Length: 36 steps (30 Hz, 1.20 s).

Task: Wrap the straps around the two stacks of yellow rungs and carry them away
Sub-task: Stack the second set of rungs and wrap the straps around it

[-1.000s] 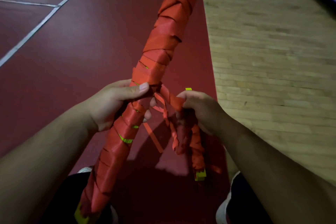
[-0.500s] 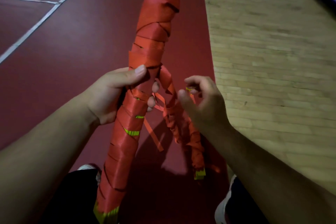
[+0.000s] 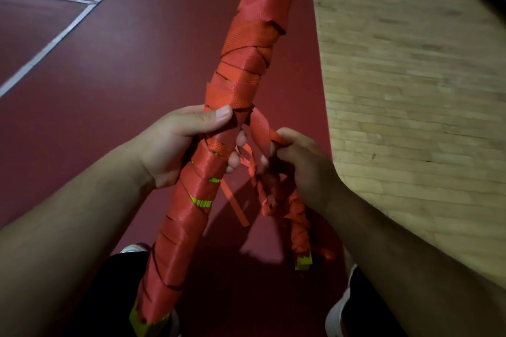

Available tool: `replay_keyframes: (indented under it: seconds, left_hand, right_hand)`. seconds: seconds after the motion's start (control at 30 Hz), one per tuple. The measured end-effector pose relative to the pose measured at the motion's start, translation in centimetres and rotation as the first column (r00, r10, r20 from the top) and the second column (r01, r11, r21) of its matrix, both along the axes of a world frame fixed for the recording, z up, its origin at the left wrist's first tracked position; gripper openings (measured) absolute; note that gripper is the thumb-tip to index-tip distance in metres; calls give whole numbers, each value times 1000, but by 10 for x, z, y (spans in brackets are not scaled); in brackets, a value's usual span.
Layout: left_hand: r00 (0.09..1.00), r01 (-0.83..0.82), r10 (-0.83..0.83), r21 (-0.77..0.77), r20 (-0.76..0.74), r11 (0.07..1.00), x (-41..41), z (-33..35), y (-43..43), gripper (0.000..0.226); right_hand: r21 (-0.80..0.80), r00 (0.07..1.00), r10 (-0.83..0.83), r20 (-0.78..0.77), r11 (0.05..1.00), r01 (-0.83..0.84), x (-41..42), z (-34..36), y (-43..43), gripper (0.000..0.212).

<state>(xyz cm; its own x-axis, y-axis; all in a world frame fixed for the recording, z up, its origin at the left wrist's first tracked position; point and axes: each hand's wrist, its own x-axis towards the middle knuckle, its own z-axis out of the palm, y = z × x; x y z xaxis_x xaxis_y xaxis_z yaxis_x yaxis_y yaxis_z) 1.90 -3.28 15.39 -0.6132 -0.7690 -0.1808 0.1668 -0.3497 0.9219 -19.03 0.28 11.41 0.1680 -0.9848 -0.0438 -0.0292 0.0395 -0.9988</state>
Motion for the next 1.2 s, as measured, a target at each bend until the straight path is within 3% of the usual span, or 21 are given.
replay_keyframes:
  seconds: [0.1,0.2,0.3,0.37,0.5,0.57,0.67,0.77,0.8,0.9,0.93,1.03,1.13,1.2]
  left_hand:
    - [999,-52,52,-12,-10,999,4,2,-3,62]
    - [986,-166,166,-2,-26,986,9,4,-6,56]
    - [957,-284,286,37,-54,958,10,7,-10,32]
    - [938,-329,333,59,-96,943,10,10,-12,35]
    - [920,-351,357,69,-163,934,7,12,-12,37]
    - [931,-328,332,54,-153,943,5,10,-9,36]
    - [956,-275,271,-19,-113,961,4,8,-7,35]
    - [968,-224,212,-89,-133,970,4,8,-5,48]
    - [967,-217,199,-100,-160,971,3,9,-4,49]
    - [954,-208,181,-91,-240,974,0,19,-4,38]
    - [952,-211,187,-76,-240,975,-1,21,-5,34]
    - [964,-226,219,-28,-151,974,-4,19,-6,27]
    - [972,-227,225,-25,-67,974,-8,11,-5,31]
    - [982,-188,188,-48,-11,981,-8,10,-5,34]
  right_hand:
    - [-6,968,91,-233,995,-95,-5,-9,-5,23]
    - [132,911,170,-375,983,-129,-15,-22,-11,23]
    - [296,823,275,-498,945,-137,-26,-42,-16,15]
    - [341,759,303,-576,933,-114,-31,-51,-17,15]
    - [562,760,450,-469,816,-136,-49,-75,-14,27]
    - [616,633,560,-534,771,-162,-53,-88,-12,39]
    - [658,564,593,-575,744,-113,-57,-106,-8,33]
    - [712,502,636,-586,700,-55,-68,-121,-4,21]
    - [731,527,639,-560,681,-49,-73,-126,-2,18]
    - [786,761,524,-383,618,-29,-71,-122,9,36]
    - [770,788,496,-365,637,-44,-69,-119,9,41]
    - [566,781,374,-500,824,-32,-57,-91,-3,45]
    - [277,681,211,-702,961,-13,-46,-53,-13,38]
    - [59,820,-1,-573,997,42,-37,-36,-11,35]
